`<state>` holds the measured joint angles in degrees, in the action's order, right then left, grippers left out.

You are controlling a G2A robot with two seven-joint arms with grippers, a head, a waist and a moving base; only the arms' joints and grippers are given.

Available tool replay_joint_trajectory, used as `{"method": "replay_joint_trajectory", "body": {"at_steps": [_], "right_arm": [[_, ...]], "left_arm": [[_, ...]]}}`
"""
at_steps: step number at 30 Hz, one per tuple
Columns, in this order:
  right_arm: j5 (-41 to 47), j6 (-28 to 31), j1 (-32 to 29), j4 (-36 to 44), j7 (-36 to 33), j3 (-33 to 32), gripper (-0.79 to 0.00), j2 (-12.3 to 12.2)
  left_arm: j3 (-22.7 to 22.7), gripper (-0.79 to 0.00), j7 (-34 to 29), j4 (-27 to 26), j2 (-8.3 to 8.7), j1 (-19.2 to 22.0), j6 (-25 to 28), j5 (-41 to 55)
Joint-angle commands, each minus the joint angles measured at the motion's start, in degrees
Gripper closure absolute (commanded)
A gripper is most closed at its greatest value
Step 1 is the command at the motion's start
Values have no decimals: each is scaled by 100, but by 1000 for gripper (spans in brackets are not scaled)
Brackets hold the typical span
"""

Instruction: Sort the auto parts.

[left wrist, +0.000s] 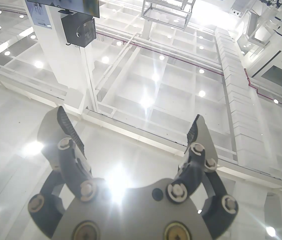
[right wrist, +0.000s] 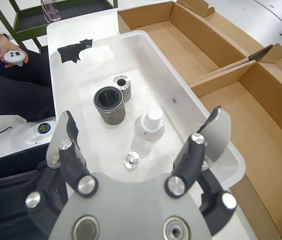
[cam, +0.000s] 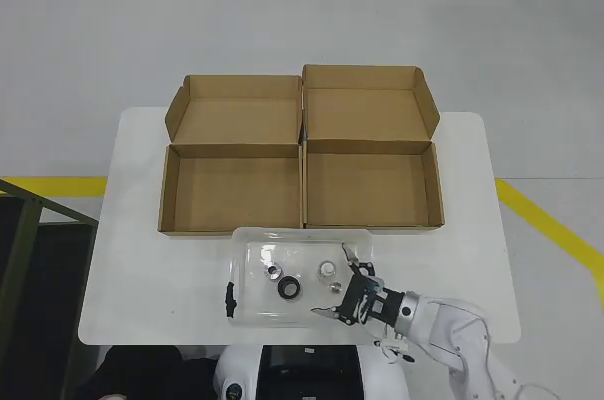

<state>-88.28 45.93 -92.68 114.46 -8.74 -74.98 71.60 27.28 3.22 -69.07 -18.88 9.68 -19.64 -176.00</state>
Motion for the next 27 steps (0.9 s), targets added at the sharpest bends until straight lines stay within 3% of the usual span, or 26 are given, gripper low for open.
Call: {"method": "replay_joint_trajectory", "body": {"at_steps": [1, 11, 12, 14, 20, 21, 22, 24, 27], "right_arm": [[77, -40, 80, -73, -120, 36, -785, -3], [280, -259, 398, -388, -616, 257, -782, -21], [282, -277, 423, -414, -642, 279, -683, -23], [277, -309, 472, -457, -689, 311, -391, -30], [239, -425, 572, -538, -745, 343, -292, -56], [241, -442, 582, -547, -739, 344, -191, -60], [239, -458, 588, -553, -730, 344, -154, -65], [242, -457, 589, -537, -719, 341, 0, -78], [276, -412, 565, -443, -689, 326, 0, -100]], "left_arm": [[0, -785, 0, 0, 0, 0, 0, 0], [0, -785, 0, 0, 0, 0, 0, 0], [0, -785, 0, 0, 0, 0, 0, 0], [0, -785, 0, 0, 0, 0, 0, 0], [0, -785, 0, 0, 0, 0, 0, 0], [0, -785, 0, 0, 0, 0, 0, 0], [0, -785, 0, 0, 0, 0, 0, 0], [0, -785, 0, 0, 0, 0, 0, 0], [0, -785, 0, 0, 0, 0, 0, 0]]}}
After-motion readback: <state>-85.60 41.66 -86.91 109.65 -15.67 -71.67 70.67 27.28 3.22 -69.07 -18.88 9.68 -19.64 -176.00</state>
